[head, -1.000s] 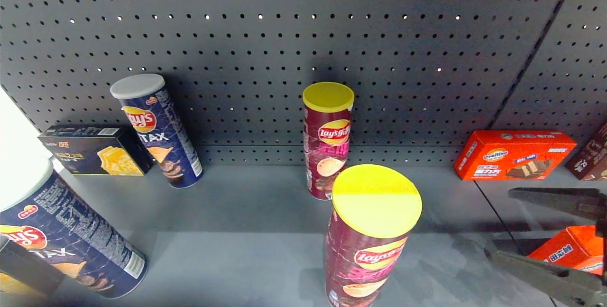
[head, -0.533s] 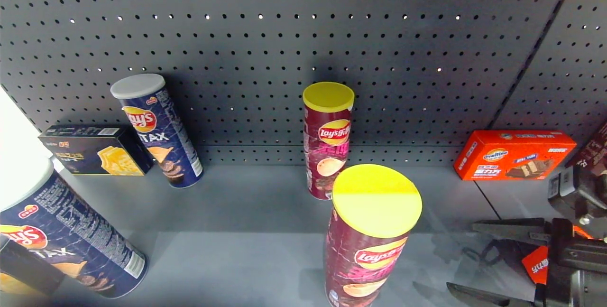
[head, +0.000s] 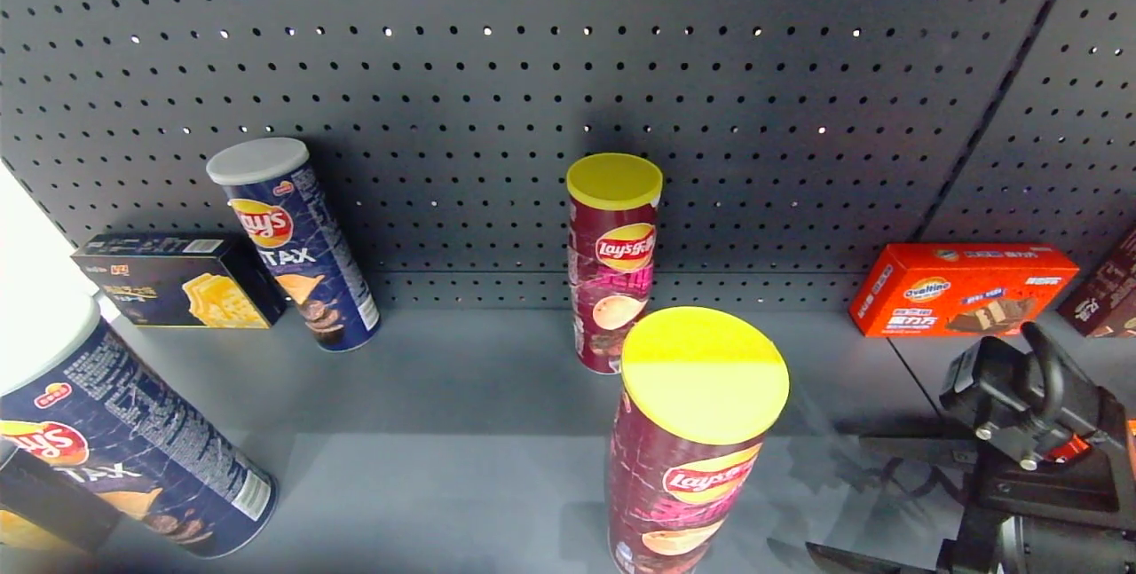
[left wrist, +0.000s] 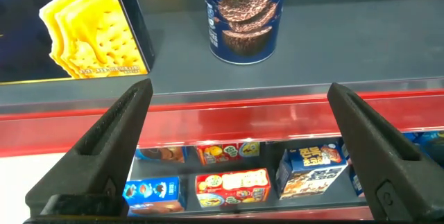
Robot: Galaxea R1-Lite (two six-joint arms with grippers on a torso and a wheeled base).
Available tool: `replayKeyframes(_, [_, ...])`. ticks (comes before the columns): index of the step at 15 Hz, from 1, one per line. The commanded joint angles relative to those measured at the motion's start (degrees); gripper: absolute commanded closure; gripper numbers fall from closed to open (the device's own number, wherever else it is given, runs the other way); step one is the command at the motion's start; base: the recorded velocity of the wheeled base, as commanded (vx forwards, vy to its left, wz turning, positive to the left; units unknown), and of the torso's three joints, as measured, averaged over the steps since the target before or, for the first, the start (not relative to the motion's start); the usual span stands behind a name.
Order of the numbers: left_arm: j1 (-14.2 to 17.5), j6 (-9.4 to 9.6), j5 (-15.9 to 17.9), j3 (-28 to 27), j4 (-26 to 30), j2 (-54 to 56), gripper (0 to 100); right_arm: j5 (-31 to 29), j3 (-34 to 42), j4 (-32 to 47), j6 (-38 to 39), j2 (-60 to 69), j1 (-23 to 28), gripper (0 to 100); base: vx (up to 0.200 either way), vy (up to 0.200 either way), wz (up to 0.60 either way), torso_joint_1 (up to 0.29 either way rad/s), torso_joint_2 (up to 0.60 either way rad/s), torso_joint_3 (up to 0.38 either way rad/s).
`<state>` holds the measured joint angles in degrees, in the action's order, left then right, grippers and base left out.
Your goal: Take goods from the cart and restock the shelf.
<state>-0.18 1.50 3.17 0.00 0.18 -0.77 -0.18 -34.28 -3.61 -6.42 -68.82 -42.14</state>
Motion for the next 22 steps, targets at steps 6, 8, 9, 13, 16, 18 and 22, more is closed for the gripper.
replayKeyframes(6, [0.01, -0.01, -0.01, 0.00, -0.01, -0.11, 0, -0.17, -5.27, -0.87, 0.01, -6.95, -0.22, 0, 0.000, 0.000, 0.00, 0.000, 0.00, 0.000])
replayKeyframes(8, [0.01, -0.01, -0.01, 0.00, -0.01, -0.11, 0, -0.26, -6.41, -0.96, 0.01, -7.91, -0.48, 0, 0.000, 0.000, 0.00, 0.000, 0.00, 0.000])
replayKeyframes(9, [0.01, -0.01, -0.01, 0.00, -0.01, -0.11, 0, -0.26, -6.59, -0.96, 0.01, -8.26, -0.48, 0, 0.000, 0.000, 0.00, 0.000, 0.00, 0.000])
replayKeyframes(13, [0.01, -0.01, -0.01, 0.00, -0.01, -0.11, 0, -0.17, -8.52, -1.05, 0.01, -11.25, -1.54, 0, 0.000, 0.000, 0.00, 0.000, 0.00, 0.000])
replayKeyframes(16, [0.01, -0.01, -0.01, 0.00, -0.01, -0.11, 0, -0.17, -8.70, -2.46, -0.08, -13.27, -2.77, 0, 0.000, 0.000, 0.00, 0.000, 0.00, 0.000])
replayKeyframes(18, [0.01, -0.01, -0.01, 0.00, -0.01, -0.11, 0, -0.17, -8.79, -2.54, -0.08, -13.63, -3.03, 0, 0.000, 0.000, 0.00, 0.000, 0.00, 0.000])
replayKeyframes(22, [0.01, -0.01, -0.01, 0.00, -0.01, -0.11, 0, -0.17, -9.23, -3.33, 0.01, -14.77, -4.09, 0, 0.000, 0.000, 0.00, 0.000, 0.00, 0.000])
